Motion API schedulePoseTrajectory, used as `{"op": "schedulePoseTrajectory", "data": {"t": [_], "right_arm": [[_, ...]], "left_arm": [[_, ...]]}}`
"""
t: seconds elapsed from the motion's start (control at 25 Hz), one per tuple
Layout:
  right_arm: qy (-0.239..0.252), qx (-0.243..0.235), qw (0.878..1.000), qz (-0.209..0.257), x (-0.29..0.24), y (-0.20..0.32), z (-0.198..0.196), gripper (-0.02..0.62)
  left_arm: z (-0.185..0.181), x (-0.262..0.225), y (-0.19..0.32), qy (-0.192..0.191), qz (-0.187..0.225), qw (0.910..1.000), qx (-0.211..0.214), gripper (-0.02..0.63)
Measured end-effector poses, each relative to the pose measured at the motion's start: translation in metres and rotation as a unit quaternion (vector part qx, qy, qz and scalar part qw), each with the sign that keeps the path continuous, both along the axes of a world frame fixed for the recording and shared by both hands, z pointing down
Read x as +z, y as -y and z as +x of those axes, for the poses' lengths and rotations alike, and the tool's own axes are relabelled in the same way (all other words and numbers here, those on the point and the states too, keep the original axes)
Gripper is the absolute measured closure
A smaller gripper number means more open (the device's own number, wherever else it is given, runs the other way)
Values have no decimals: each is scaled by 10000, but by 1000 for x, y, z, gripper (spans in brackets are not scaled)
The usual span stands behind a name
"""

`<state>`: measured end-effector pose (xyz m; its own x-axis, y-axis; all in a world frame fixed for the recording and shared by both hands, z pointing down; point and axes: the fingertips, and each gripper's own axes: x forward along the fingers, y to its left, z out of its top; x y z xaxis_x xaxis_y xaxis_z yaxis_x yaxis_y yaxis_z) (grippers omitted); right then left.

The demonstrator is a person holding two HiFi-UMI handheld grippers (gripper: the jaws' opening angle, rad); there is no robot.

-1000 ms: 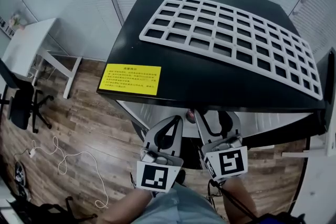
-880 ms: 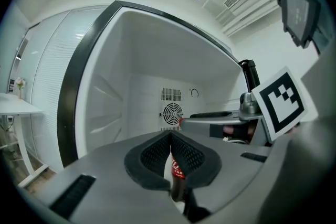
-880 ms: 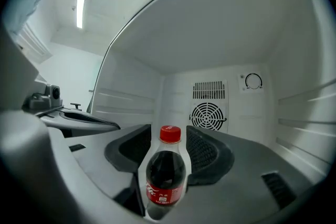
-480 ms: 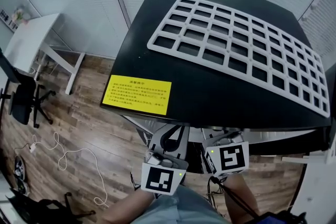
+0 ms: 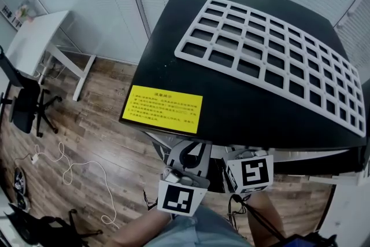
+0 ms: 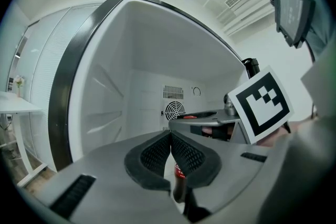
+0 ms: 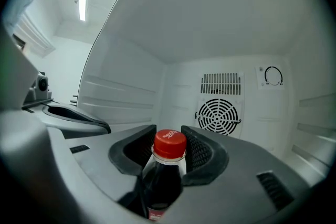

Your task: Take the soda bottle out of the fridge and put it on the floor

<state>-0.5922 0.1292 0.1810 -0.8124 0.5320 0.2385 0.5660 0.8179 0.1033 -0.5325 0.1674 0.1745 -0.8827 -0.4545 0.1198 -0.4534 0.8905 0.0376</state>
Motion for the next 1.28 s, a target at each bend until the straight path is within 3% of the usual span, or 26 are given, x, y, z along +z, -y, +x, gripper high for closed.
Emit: {"op": "schedulePoseTrajectory", "data": {"t": [0.28,0.84,1.28], "right_arm": [[-73,-17,9999,100,-1,5,-12,442],[-155,-101,9998,86,3,2,1,466],[11,111,9999,62,-6,14,38,476]], "left_arm": [[-11,-3,6,-20,23,10000,-20,589],[-1,-4,2,22,32,10000,-67,589],[27,-11,3,200,55,9998,10,589]]}}
